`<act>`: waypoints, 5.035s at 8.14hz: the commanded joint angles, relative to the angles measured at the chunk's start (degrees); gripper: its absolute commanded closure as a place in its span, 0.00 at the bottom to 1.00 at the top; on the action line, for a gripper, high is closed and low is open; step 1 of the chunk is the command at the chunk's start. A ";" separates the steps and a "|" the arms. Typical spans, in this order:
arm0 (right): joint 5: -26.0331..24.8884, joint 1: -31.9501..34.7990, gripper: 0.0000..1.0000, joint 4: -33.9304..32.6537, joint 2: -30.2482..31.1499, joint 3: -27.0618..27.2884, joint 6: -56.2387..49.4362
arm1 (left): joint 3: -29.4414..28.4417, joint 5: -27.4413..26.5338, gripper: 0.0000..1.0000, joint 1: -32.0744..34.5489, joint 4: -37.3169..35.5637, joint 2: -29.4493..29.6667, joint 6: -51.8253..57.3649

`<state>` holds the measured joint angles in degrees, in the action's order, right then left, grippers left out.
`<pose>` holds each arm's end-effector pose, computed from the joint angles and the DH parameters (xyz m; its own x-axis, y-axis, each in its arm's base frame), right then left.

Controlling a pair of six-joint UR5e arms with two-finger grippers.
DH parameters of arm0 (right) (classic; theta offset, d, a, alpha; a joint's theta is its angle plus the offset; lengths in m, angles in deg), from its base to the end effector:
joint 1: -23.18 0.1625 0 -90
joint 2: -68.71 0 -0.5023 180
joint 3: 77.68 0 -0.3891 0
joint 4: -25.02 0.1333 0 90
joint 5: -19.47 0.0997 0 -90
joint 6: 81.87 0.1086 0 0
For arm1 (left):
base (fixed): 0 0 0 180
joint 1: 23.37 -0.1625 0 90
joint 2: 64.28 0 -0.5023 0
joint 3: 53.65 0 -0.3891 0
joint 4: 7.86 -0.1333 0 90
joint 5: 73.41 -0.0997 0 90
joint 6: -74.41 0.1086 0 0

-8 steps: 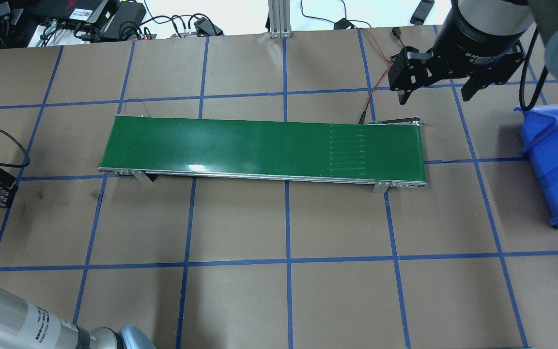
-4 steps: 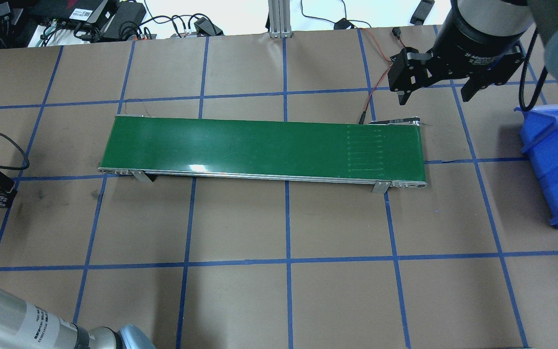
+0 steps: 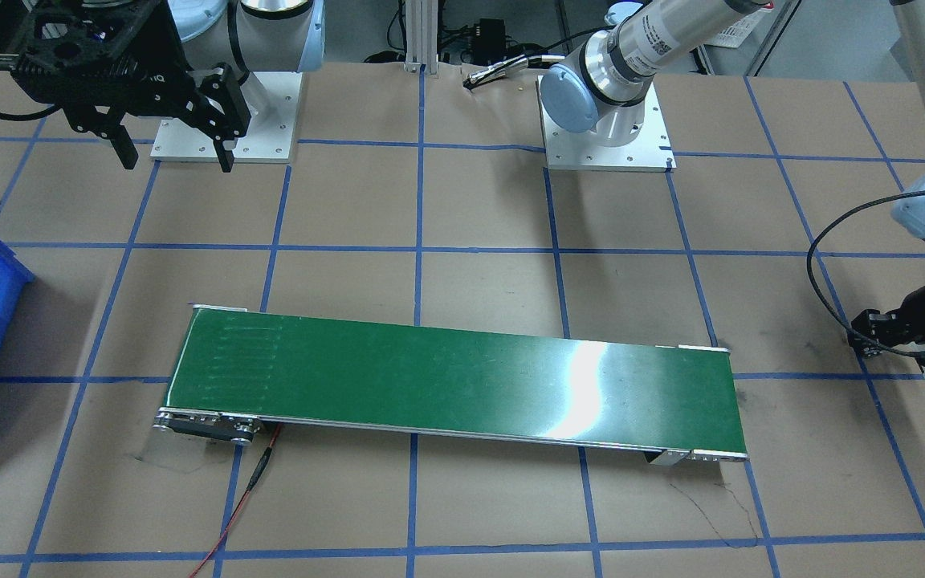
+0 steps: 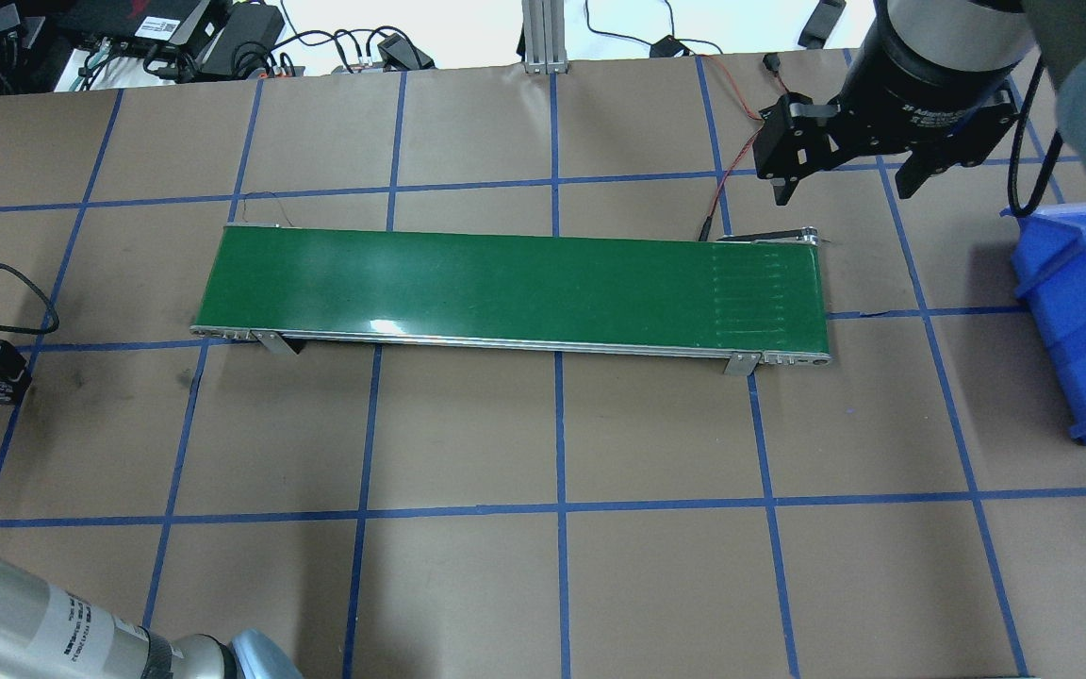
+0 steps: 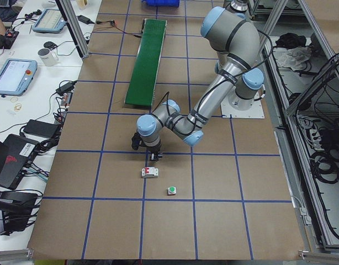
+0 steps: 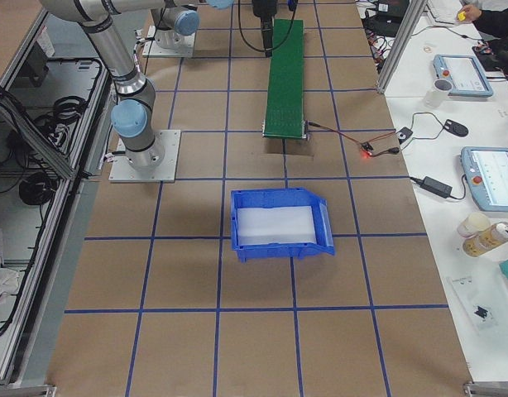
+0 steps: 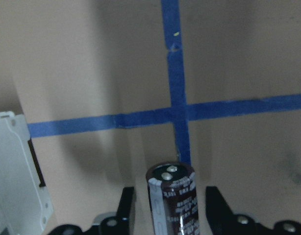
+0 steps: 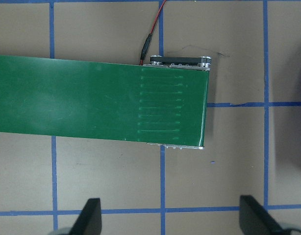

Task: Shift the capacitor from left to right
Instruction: 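Carry the black capacitor with the left gripper toward the conveyor's near end, then lower the capacitor onto the green belt and open the left gripper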

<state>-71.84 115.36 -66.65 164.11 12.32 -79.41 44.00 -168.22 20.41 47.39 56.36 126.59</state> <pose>0.1479 -0.4471 0.6037 -0.9998 0.0074 0.0174 0.0052 0.9923 -0.1239 0.3864 -0.5423 0.2394 -0.9943 0.1065 -0.0025 0.1057 0.9889 0.1040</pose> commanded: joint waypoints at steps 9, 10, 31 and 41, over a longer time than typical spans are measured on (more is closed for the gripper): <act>-0.01 0.02 0.00 0.00 0.05 0.00 -0.08 | -0.88 0.23 1.00 8.90 18.46 -16.20 -11.70; -0.01 0.02 0.00 0.00 0.05 0.00 -0.08 | -0.97 0.06 1.00 15.30 19.27 -18.06 -19.58; -0.01 0.02 0.00 0.09 -0.03 0.00 -0.08 | -6.16 2.87 0.82 36.55 14.80 -6.56 -36.97; -0.01 -0.07 0.00 0.26 0.05 0.00 0.00 | -8.86 2.79 0.00 42.95 35.05 -25.06 -49.01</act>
<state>-71.85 115.31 -66.39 164.13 12.32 -79.41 36.73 -164.73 60.44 73.88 39.00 80.55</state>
